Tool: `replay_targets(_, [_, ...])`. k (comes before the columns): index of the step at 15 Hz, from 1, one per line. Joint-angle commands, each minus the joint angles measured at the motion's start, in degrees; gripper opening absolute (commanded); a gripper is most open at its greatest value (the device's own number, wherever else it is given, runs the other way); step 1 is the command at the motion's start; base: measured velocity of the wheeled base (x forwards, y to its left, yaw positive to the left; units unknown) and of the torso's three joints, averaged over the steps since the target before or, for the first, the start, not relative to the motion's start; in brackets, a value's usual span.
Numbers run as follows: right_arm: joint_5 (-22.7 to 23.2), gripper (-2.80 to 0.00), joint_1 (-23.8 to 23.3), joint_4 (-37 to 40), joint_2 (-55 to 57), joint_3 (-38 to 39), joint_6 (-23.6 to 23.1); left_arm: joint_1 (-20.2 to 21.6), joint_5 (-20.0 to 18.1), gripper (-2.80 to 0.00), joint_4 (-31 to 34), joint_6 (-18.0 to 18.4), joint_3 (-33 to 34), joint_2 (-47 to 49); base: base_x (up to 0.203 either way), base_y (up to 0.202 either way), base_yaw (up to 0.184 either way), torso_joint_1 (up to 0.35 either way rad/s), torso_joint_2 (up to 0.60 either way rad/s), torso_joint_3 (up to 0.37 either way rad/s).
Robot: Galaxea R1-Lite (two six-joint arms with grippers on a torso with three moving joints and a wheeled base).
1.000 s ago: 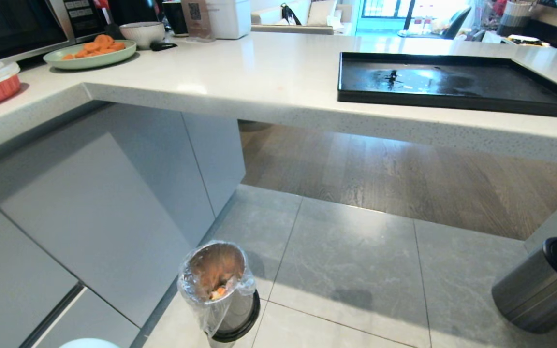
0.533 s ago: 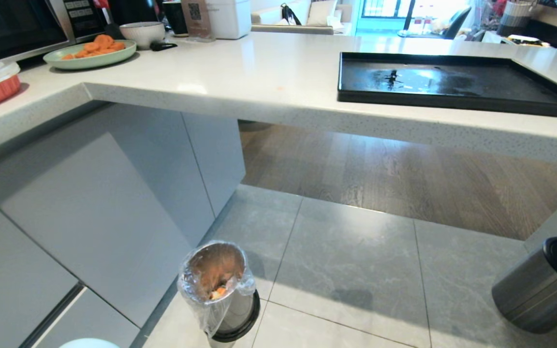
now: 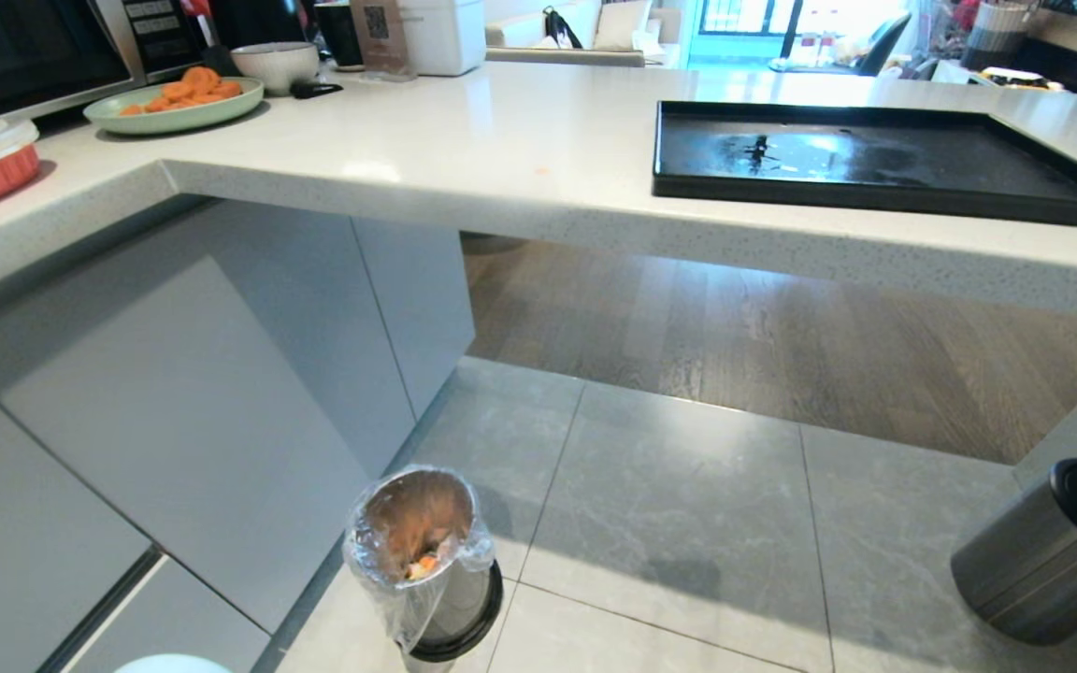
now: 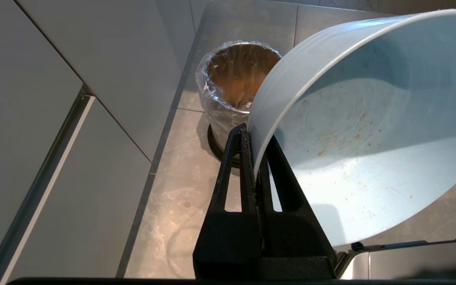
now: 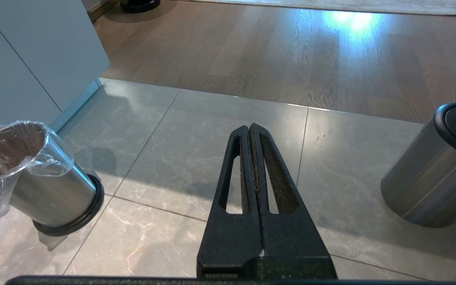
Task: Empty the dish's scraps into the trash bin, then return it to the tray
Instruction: Put the bowl back to the table
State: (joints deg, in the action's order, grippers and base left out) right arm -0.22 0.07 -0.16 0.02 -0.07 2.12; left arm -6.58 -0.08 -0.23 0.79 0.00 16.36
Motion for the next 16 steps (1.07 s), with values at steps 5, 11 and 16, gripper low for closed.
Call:
replay_targets(5, [0.0,-2.80,0.0,0.0,0.0,0.0,0.0,0.0,0.0,-2.80,0.0,0.0,0.0,0.1,0.000,0.000,0.000,0.000,0.00,0.000])
replay_targets(11, [0.0,-2.80,0.0,0.0,0.0,0.1,0.0,0.0,0.0,-2.80,0.0,0.0,0.0,0.1,-0.001,0.001,-0.065,0.002,0.00,0.001])
replay_targets(16, [0.0,-2.80,0.0,0.0,0.0,0.0,0.0,0.0,0.0,-2.80,0.0,0.0,0.0,0.1,0.002,0.008,-0.158,0.003,0.00,0.003])
